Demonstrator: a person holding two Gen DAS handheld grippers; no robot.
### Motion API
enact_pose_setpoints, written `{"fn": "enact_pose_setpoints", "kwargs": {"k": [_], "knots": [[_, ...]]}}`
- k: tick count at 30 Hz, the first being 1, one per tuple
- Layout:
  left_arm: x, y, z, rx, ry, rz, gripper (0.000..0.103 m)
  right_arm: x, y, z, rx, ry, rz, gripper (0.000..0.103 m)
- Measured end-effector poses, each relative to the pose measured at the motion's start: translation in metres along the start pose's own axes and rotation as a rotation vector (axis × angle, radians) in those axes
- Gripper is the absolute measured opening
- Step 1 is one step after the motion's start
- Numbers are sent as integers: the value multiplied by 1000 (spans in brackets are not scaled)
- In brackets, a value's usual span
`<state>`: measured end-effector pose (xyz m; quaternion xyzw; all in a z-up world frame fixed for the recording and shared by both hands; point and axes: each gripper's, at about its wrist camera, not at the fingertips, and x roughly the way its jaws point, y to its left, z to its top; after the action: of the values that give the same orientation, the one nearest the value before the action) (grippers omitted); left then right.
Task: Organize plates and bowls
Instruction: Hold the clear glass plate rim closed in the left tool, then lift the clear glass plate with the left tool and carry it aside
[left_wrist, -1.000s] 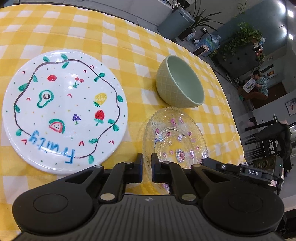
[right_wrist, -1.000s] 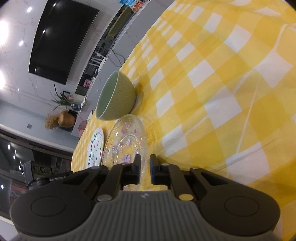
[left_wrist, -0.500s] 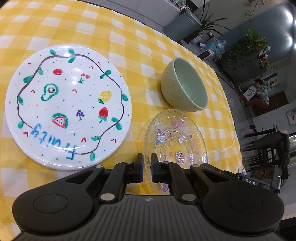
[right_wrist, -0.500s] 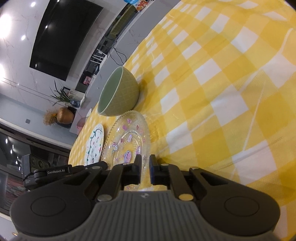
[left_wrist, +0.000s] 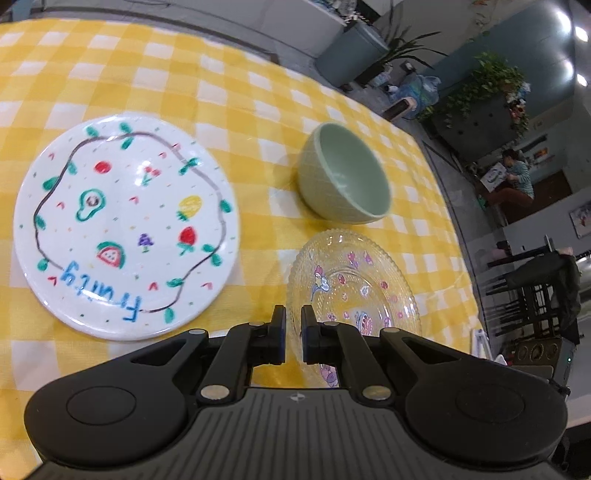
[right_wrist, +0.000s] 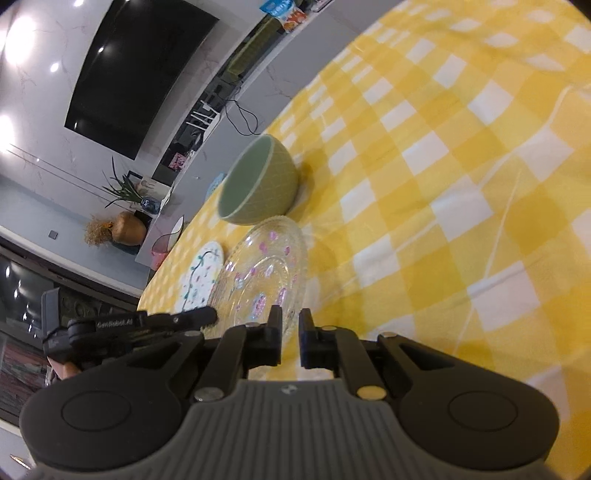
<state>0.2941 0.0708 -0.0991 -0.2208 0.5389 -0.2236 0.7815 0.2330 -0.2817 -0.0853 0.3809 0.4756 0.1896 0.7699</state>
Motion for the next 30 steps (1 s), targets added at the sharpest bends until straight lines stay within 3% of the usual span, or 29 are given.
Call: {"fn": "enact_pose_setpoints", "kwargs": {"k": [6,14,20,30], "knots": [[0,-24,-4,71,35,-9,8,-25,7,-11,1,-13,-40,7],[19,-36,-12,81,156,-62,8,-57,3,-38,63,-37,-83,8],[34,-60,-27,192,258,-33,8,-74,-7,-64,128,1,-144,8],[47,-93,-45,333,338,115,10,-87,-7,-85,148,12,-176,8]]}}
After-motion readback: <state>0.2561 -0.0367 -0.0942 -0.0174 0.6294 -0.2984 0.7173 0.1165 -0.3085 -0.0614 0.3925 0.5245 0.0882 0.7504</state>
